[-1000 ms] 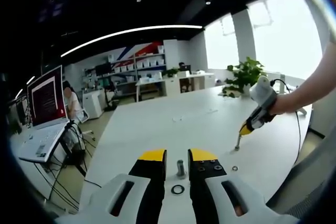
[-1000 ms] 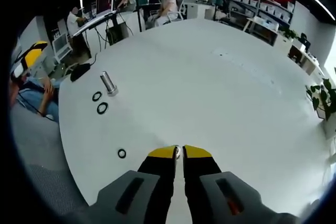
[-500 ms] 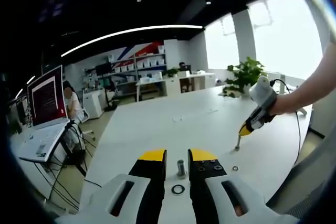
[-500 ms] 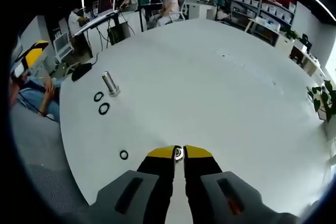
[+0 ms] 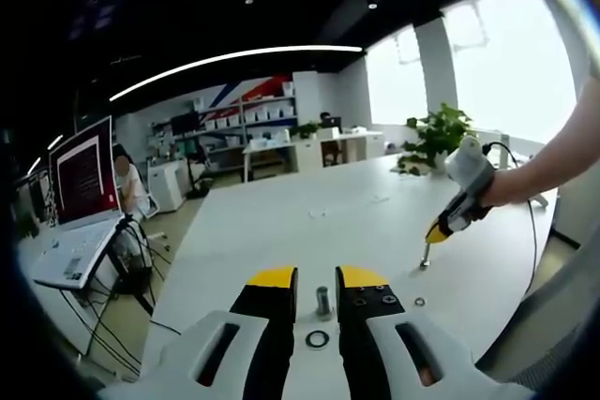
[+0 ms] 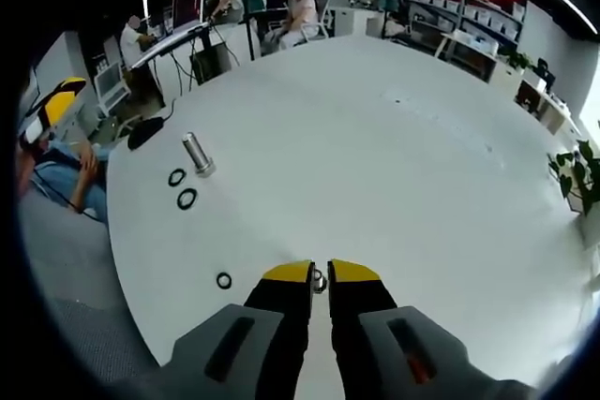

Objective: Place the washer onto the threaded stud by aligning its center hole with the stud, sliding it down to the base, and recovering from edge contact or off-axis alignment until the washer reaches the visible bottom stop.

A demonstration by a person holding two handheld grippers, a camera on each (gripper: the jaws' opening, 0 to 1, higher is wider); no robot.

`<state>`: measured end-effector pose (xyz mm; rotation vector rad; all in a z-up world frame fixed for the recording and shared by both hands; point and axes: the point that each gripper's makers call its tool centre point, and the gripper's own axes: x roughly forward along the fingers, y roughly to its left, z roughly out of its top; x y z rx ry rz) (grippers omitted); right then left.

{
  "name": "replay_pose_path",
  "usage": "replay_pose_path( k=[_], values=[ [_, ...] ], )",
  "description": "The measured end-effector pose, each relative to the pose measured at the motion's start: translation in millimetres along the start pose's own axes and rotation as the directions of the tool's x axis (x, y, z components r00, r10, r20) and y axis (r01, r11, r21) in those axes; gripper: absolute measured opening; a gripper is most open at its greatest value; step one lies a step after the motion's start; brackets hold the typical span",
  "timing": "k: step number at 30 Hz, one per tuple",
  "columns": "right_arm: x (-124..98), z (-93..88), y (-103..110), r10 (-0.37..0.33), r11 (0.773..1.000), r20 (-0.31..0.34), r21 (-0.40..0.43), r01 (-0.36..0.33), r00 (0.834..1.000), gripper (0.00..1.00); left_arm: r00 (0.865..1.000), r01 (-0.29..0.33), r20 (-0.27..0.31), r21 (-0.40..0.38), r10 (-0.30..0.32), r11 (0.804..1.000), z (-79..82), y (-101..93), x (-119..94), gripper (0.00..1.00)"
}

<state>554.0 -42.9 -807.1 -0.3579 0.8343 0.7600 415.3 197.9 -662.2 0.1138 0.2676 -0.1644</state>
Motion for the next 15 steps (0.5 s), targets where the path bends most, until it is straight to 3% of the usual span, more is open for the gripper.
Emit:
replay_pose_path(
  k=[15],
  values=[
    [-5.0,4.9,7.4,0.004,1.0,0.026,0.023,-0.005,1.0,0.09,1.0,0.002,0.014,-0.014,-0.002,1.0,2.5,0.5,-0.7,0.14]
  ],
)
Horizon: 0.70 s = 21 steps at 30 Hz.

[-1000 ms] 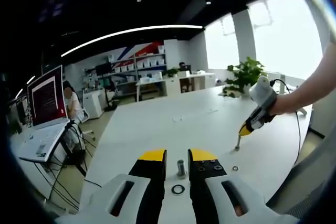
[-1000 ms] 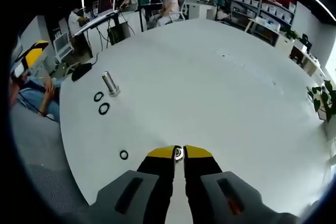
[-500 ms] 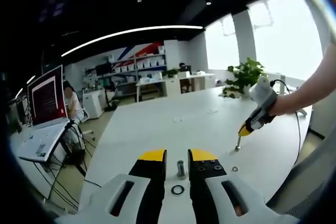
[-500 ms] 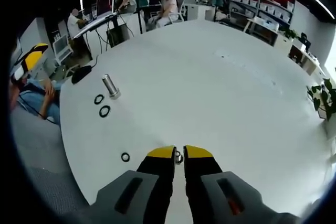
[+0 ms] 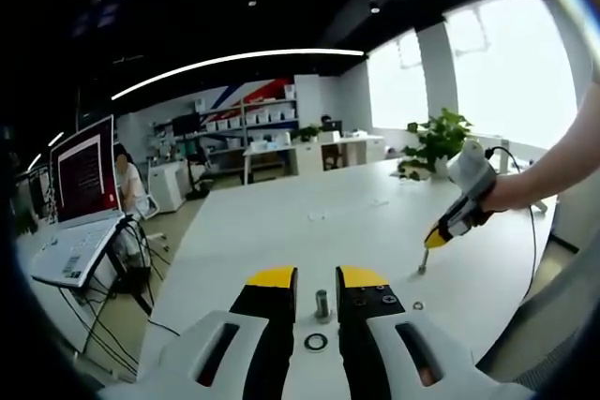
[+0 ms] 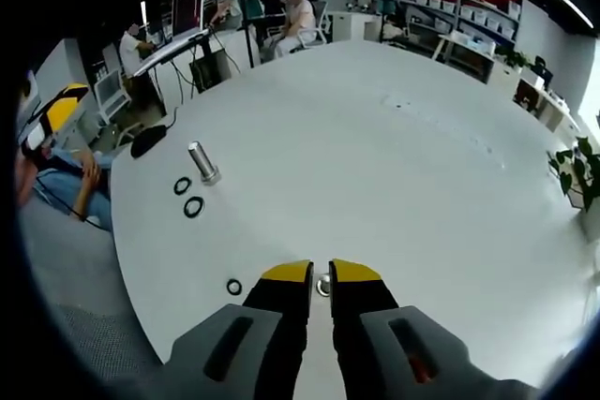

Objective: Place the washer onto the threaded stud by aligning its center hole with the stud, sliding it down to the base, and recovering from edge contact or off-axis alignment until the washer reaches the visible bottom stop.

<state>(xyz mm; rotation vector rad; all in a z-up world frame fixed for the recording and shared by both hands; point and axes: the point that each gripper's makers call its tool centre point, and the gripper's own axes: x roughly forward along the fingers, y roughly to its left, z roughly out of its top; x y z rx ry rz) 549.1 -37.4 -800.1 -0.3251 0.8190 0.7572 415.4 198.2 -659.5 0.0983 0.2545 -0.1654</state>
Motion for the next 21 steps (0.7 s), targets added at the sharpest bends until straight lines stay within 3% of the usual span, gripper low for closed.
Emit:
replay_pose_path(
  k=[21],
  values=[
    [-15.6,1.6,15.9,0.008,1.0,0.037,0.013,-0.009,0.999,0.11,1.0,0.007,0.014,0.0,-0.007,1.0,3.1,-2.1,-0.9,0.14]
  ],
)
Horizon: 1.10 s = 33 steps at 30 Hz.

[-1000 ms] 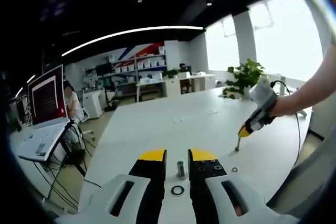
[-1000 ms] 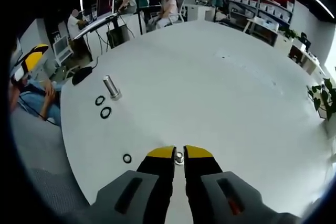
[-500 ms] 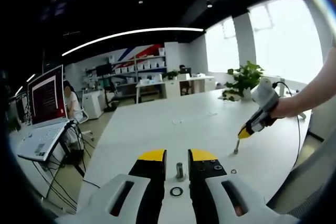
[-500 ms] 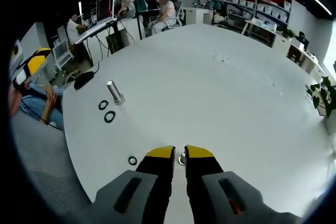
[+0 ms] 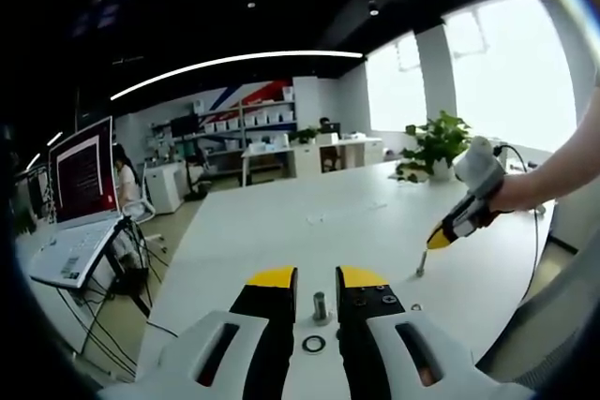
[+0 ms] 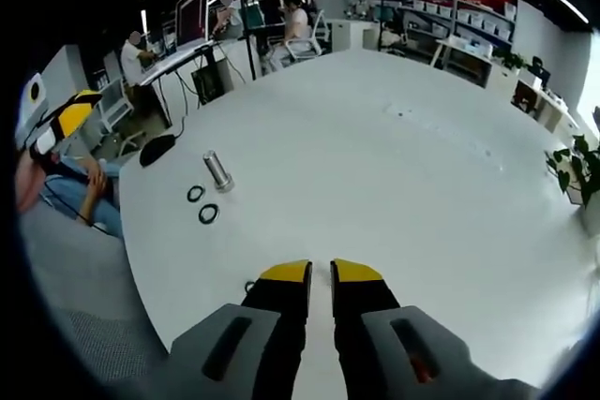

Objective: Place the washer onto the threaded stud by aligning its center hole with the stud, sliding it down to the base, and recovering from edge contact or off-axis alignment until the washer reaches the visible bottom stop.

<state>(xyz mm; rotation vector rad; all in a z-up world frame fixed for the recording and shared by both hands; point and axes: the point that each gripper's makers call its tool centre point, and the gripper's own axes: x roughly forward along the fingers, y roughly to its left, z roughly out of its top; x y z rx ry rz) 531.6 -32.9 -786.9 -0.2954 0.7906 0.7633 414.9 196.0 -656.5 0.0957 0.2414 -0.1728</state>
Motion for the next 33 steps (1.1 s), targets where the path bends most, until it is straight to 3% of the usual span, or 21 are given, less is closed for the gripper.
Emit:
replay_pose_path(
  k=[12,33],
  values=[
    [-3.6,0.0,15.6,0.016,1.0,0.021,0.009,-0.017,1.0,0.11,1.0,0.004,0.003,-0.004,-0.004,1.0,0.7,-0.7,-0.2,0.14],
    [11.6,-15.7,38.9,0.065,0.998,-0.012,0.021,-0.065,0.998,0.14,1.0,-0.001,-0.001,0.0,0.001,1.0,-0.4,0.5,-0.1,0.14]
  ],
)
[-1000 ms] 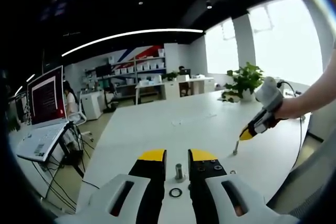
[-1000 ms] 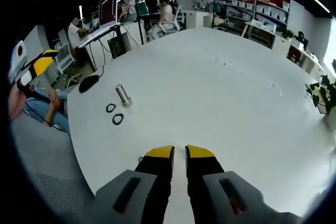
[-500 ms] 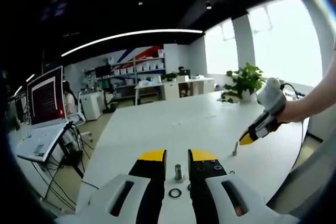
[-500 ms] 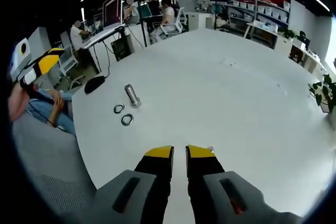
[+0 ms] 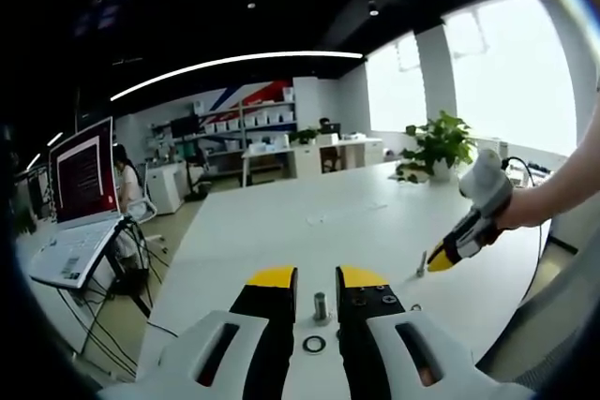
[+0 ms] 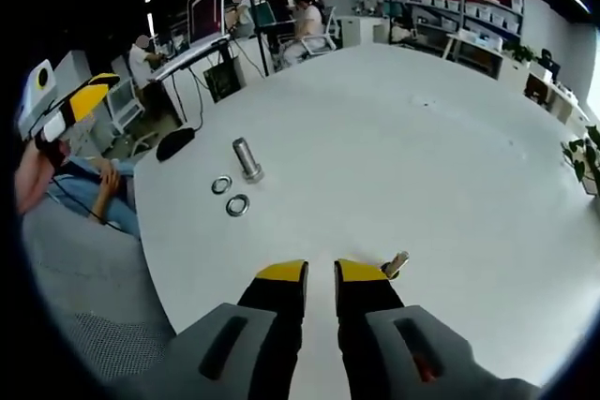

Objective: Place the washer onto the threaded stud by aligning its center hole with the stud, sliding it down to the base, and recovering from edge contact or off-axis alignment until the washer reaches the visible bottom stop.

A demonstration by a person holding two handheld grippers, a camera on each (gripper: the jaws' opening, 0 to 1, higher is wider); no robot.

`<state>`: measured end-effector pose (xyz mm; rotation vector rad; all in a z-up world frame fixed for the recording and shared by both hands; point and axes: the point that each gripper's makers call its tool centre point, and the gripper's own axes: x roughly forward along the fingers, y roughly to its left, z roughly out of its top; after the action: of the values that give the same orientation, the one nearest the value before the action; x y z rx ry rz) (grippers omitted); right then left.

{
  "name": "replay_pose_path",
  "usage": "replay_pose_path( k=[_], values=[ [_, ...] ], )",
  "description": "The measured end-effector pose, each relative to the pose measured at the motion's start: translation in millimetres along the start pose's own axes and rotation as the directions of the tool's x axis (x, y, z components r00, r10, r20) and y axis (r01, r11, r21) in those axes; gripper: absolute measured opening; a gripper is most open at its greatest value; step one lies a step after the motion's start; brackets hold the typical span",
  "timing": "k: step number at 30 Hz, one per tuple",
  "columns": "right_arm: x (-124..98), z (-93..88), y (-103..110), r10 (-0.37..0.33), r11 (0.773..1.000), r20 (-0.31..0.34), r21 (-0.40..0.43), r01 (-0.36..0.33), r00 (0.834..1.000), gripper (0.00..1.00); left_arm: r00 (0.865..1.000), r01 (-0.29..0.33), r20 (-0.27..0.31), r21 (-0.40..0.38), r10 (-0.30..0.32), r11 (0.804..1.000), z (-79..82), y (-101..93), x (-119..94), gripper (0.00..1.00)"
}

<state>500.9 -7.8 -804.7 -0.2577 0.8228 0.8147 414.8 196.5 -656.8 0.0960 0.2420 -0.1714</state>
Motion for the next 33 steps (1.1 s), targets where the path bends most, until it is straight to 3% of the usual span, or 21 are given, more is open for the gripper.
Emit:
replay_pose_path(
  k=[15,33],
  values=[
    [12.7,-6.3,7.1,0.021,1.0,-0.024,-0.003,-0.021,0.999,0.15,1.0,-0.01,-0.004,-0.002,0.01,1.0,-0.7,2.5,-0.6,0.14],
    [19.7,-13.1,-1.1,0.009,1.0,-0.052,0.007,-0.009,0.999,0.15,1.0,-0.011,-0.004,-0.007,0.011,1.0,-1.2,3.3,-0.7,0.14]
  ],
)
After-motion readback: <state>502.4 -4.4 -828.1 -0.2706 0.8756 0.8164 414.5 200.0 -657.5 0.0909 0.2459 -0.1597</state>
